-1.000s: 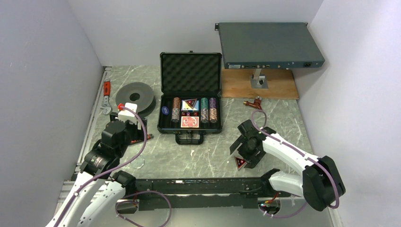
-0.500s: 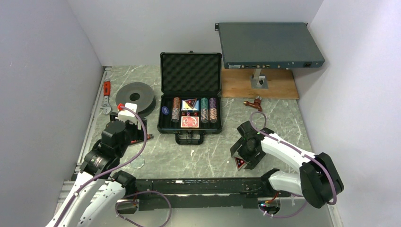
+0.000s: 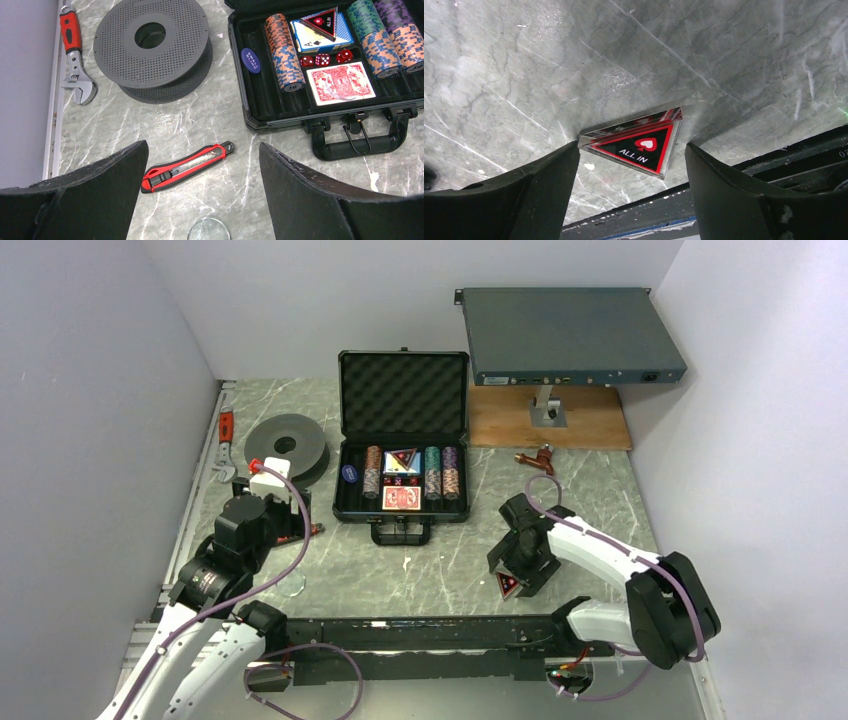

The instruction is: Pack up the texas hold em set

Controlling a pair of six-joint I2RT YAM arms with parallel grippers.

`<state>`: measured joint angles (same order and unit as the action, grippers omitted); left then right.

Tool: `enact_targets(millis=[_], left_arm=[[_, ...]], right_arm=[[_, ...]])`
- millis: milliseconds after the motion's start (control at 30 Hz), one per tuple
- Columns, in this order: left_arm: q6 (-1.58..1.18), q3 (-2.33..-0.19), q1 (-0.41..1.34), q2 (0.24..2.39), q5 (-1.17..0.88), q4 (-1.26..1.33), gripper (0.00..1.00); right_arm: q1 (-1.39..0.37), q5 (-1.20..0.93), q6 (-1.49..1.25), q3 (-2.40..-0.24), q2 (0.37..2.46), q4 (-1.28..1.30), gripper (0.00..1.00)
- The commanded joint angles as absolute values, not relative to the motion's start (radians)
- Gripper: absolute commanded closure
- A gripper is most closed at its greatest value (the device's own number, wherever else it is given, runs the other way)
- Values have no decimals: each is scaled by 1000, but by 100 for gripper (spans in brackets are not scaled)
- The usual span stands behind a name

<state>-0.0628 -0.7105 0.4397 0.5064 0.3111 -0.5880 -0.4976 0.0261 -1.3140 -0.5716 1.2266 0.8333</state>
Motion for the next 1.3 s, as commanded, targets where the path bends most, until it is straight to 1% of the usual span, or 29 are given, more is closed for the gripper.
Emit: enact_targets(millis=[0,433,633,933,1267], left_arm=[[-51,-715,434,498,303,-556,13],[-51,-714,434,496,301,-555,13],[-51,-715,434,497,300,-555,13],[-51,-715,434,498,299,-555,13],[-51,-715,434,503,298,-555,13]], right_arm=[[-488,115,-1324,-583,1258,812,21],[-479,138,-1310,-621,1311,808,23],[-477,151,-1304,-627,1317,814,36],[-478,132,-1264,-629,1336,787,53],[-478,174,-1120,-711,1329,770,81]])
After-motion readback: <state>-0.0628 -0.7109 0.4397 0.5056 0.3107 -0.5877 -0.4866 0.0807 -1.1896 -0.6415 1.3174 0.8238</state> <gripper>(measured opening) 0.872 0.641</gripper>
